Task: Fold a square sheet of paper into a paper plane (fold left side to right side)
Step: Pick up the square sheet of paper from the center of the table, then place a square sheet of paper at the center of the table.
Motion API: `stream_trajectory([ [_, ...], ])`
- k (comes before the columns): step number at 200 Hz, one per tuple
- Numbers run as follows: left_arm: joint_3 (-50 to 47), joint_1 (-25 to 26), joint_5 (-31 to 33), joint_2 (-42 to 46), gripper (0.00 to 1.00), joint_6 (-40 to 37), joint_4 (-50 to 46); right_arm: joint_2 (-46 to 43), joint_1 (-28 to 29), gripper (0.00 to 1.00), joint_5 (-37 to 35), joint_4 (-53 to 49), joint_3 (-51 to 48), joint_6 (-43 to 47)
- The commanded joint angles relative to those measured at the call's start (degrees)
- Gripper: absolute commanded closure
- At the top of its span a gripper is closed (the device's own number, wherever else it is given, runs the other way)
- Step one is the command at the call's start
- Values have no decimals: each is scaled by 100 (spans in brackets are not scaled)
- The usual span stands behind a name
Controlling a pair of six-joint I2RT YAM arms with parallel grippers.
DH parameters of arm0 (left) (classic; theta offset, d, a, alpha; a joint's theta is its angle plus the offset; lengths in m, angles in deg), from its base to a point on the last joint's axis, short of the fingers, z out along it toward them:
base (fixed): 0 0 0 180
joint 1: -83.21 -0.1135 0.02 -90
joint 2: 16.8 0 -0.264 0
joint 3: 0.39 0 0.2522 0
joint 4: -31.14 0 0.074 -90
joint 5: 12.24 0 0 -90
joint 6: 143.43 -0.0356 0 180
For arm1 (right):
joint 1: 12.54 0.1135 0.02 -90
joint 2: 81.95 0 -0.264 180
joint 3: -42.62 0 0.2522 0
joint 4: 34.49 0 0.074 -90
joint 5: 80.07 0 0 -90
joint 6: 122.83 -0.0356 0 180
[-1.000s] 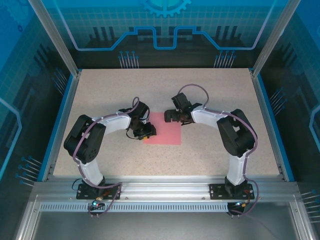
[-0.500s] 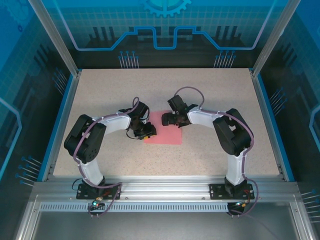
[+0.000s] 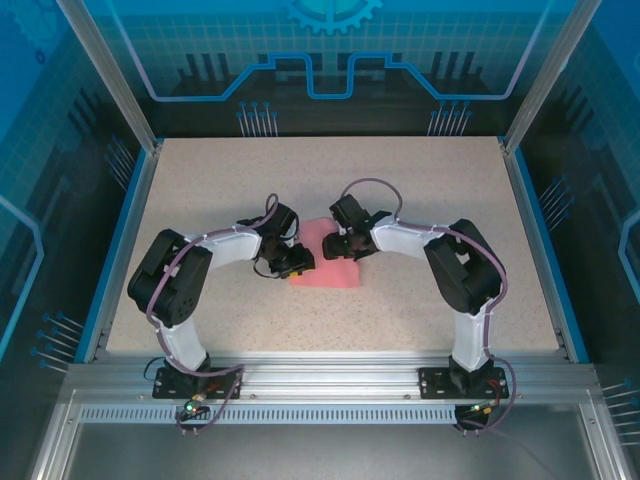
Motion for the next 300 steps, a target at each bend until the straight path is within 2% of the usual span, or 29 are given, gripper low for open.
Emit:
stream_trajectory([
  [1,-74,-54,-87,264,58,-134,-1,-224,80,47,238,-253,142,150],
  [45,-193,-497,-455,922,50,-347,206,-683,-33,67,633,165,-113,238],
  [88,-488,-1114,-1100,1674,35,-555,840,-1597,-405,73,1395,990,-757,363],
  [138,-867,-1783,-2240,2383,18,-161,2394,-3085,-1202,76,2954,1913,-1576,262],
  [173,-821,-1795,-2940,2647,11,182,3555,-3925,-1702,77,3837,1874,-1581,169],
  [205,-595,-1766,-3478,2741,8,428,4353,-4340,-1817,77,4565,1411,-1093,260],
  [261,53,-1444,-3909,2755,6,-66,4055,-4567,-1556,77,5287,935,-273,308],
  [300,285,-1141,-4068,2733,6,-109,4093,-4620,-1290,77,5284,888,-113,319],
])
